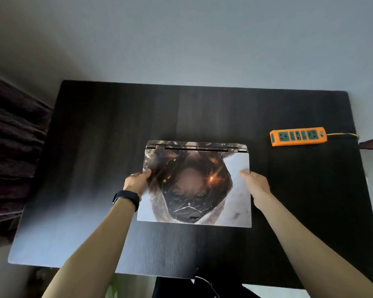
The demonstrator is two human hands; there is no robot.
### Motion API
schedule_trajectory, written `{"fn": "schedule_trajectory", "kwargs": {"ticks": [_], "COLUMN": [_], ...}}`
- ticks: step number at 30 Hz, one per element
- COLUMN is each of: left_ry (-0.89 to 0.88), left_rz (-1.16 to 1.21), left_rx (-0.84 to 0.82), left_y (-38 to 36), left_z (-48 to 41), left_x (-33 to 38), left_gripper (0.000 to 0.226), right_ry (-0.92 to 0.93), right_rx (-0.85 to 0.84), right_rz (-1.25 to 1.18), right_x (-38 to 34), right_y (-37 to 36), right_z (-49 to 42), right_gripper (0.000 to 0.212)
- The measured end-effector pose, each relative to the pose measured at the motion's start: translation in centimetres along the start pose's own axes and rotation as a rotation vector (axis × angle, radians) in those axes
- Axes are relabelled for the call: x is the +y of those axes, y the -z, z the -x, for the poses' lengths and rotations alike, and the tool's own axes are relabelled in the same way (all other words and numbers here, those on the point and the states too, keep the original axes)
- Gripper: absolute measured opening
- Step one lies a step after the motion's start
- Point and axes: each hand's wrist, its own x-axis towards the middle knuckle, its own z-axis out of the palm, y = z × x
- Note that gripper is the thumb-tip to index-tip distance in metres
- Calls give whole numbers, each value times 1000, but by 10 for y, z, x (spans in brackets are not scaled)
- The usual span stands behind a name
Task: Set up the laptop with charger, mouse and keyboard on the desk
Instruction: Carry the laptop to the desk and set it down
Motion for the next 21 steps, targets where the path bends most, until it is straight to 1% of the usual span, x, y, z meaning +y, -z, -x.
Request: {"fn": "schedule_trajectory", "kwargs": {"ticks": [4,11,13,18,21], "left_ry": [-23,0,15,28,20], "left_rz": [54,116,139,161,163], "left_rx": [54,47,40,27,30], "left_y": [-1,-10,-11,-8,-3], "left_z": [-13,-17,-18,-21,-23], "left_x": [2,-2,-7,-14,-15], "left_gripper": [41,38,36,46,46], "right_ry": [16,10,20,49,42], "right_rx": [-31,-20,-11,-15,-17], "right_rz": [-6,-17,4,-8,-26], "right_x": [-6,2,3,5,3], "right_y": [-8,-12,-12,-14,-19], "right_z": [-6,-10,-10,-10,-8], "right_gripper": [53,59,59,48,54]}}
